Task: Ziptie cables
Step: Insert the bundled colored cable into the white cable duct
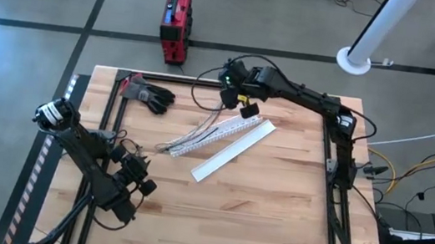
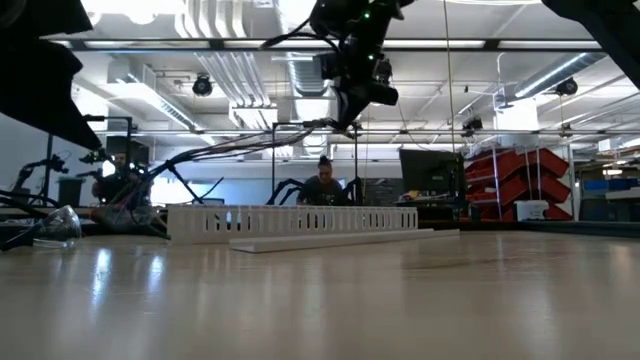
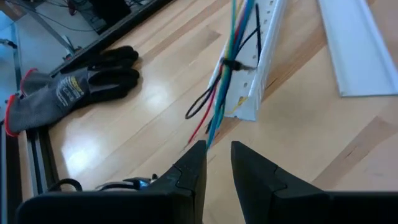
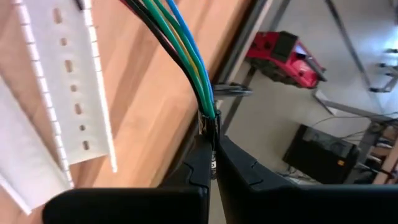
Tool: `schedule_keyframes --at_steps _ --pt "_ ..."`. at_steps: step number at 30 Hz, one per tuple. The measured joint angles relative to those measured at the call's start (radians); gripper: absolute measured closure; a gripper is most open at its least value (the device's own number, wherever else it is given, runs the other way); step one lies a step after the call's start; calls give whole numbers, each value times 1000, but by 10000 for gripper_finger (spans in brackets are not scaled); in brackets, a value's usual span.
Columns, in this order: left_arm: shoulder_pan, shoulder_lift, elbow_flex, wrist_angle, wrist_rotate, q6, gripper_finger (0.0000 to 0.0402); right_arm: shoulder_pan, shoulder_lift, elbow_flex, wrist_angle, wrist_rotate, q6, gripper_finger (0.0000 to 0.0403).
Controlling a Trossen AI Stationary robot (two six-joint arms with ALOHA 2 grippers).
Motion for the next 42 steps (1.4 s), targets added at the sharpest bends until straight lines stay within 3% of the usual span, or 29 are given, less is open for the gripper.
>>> schedule_keyframes --at_steps 7,13,28,42 --pt "0 1 -52 59 2 -4 342 -24 0 -110 42 8 48 403" --pt "0 1 -56 60 1 -4 342 -25 0 -198 44 112 108 403" --pt "1 1 -56 64 -59 0 342 -30 0 -342 147 115 158 403" --pt "1 1 -56 60 -59 4 342 -30 0 -404 87 96 190 403"
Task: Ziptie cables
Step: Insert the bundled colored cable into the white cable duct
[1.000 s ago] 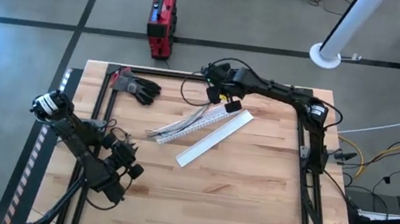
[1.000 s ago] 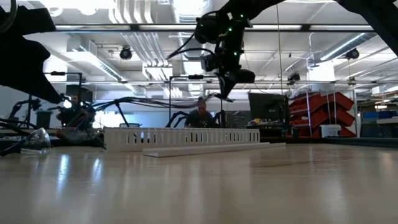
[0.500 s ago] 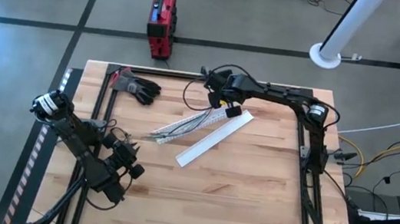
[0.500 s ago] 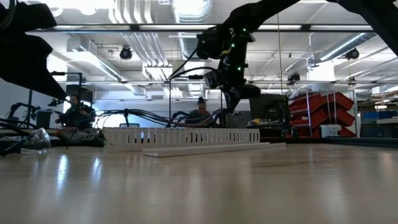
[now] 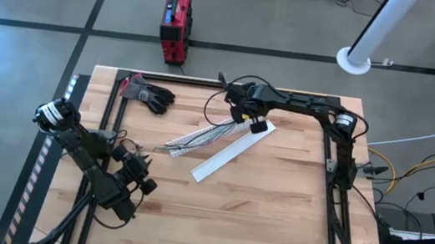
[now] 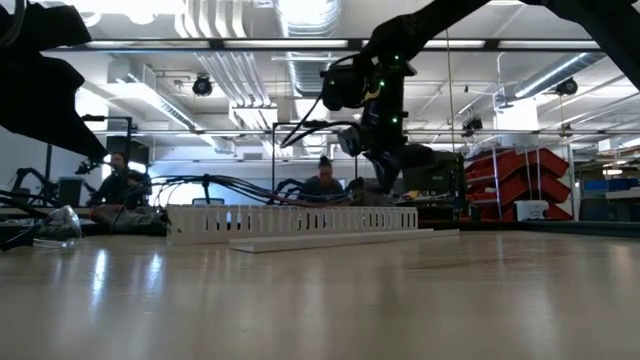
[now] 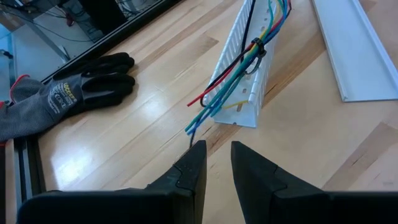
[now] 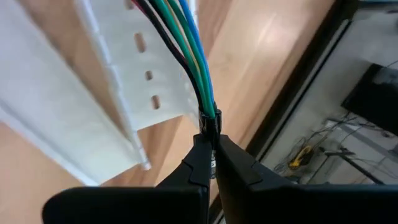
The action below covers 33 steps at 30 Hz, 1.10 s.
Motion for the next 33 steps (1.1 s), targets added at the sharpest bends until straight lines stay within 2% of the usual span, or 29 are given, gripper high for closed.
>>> schedule_keyframes --at_steps 3,9,14,18,33 --pt "0 0 0 -2 0 0 342 0 0 0 -24 -12 25 403" --pt "3 0 0 -2 -3 -3 342 -9 0 0 -29 -135 22 403" --pt "4 0 0 -1 -3 -7 342 -17 0 0 -26 -166 19 403" --pt "5 0 0 0 -3 -12 342 -38 0 0 -21 -230 8 403" --pt "5 0 0 0 -3 -26 342 -75 10 -15 6 -265 33 403"
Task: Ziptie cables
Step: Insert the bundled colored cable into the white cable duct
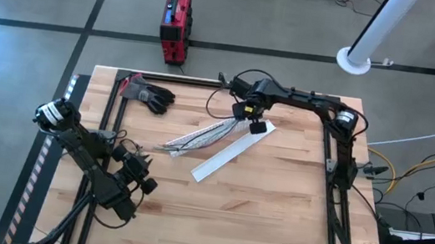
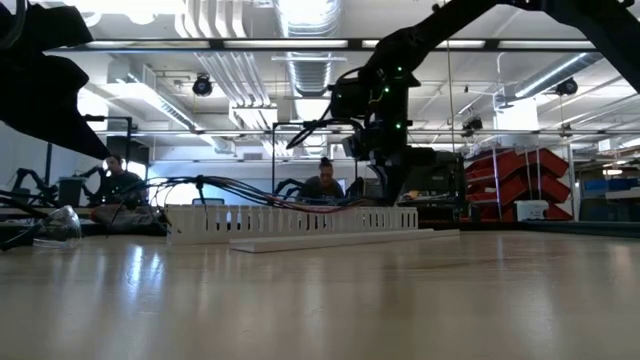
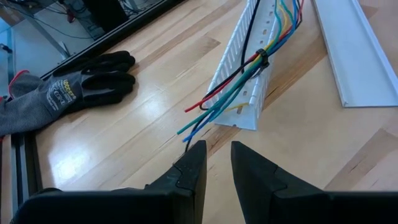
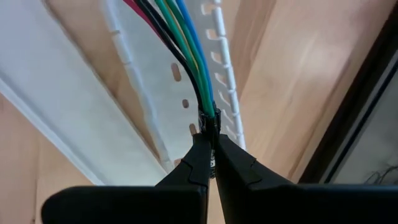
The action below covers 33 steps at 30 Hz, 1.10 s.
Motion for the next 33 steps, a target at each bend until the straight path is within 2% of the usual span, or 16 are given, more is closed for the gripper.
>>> schedule_keyframes --at_steps 6,14,19,29,33 --pt "0 0 0 0 0 0 342 -9 0 0 3 0 14 391" --pt "0 0 0 4 2 0 342 -10 0 -1 -7 -14 77 313" --pt "0 0 0 4 11 2 342 -5 -7 -1 -45 -13 115 284" --pt "0 0 0 -5 41 3 342 120 -39 -1 -57 -40 122 268" --pt "0 0 0 -12 -26 4 342 194 -30 -13 34 -2 75 273"
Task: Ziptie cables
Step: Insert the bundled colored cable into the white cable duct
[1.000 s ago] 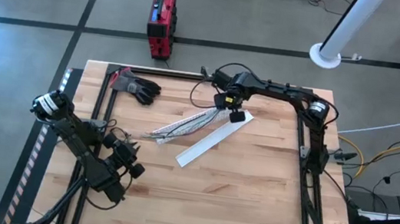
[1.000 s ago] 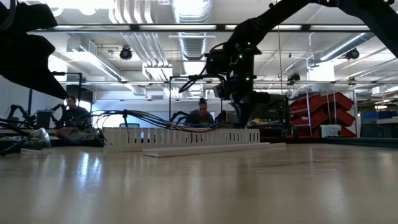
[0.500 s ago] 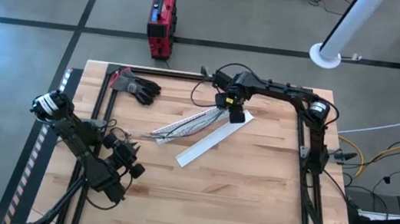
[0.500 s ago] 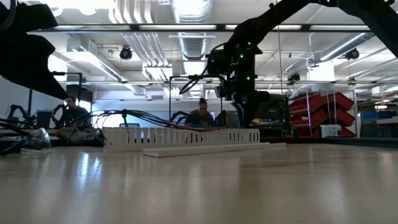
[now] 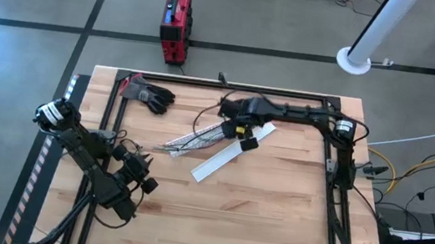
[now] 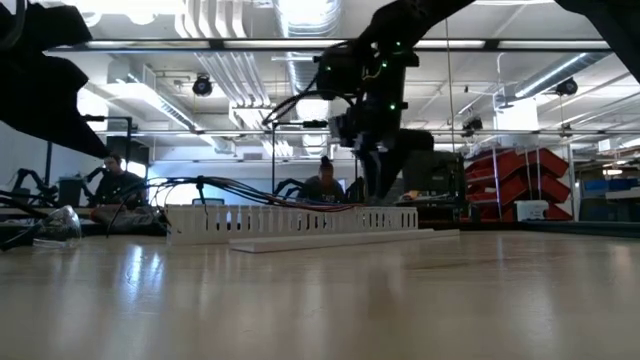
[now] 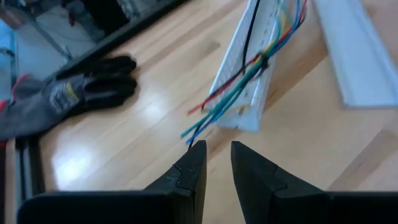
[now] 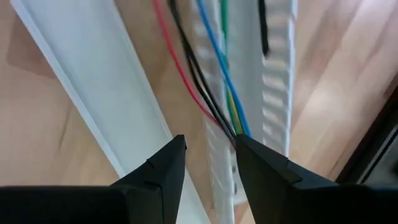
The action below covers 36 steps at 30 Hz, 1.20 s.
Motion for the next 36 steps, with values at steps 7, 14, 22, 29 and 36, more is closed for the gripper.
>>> schedule_keyframes --at_steps 7,14,22,29,36 --pt "0 -1 0 -1 -47 0 342 110 4 -6 82 50 -53 278" --pt "0 -1 0 0 -87 0 342 171 43 -27 152 198 -71 244" --pt "2 0 -2 0 -120 0 342 182 43 -59 250 192 -53 232" --pt "3 1 -9 1 -133 0 342 190 75 -71 287 162 -42 264" --pt "3 1 -13 5 -139 0 342 191 75 -71 350 213 -37 320"
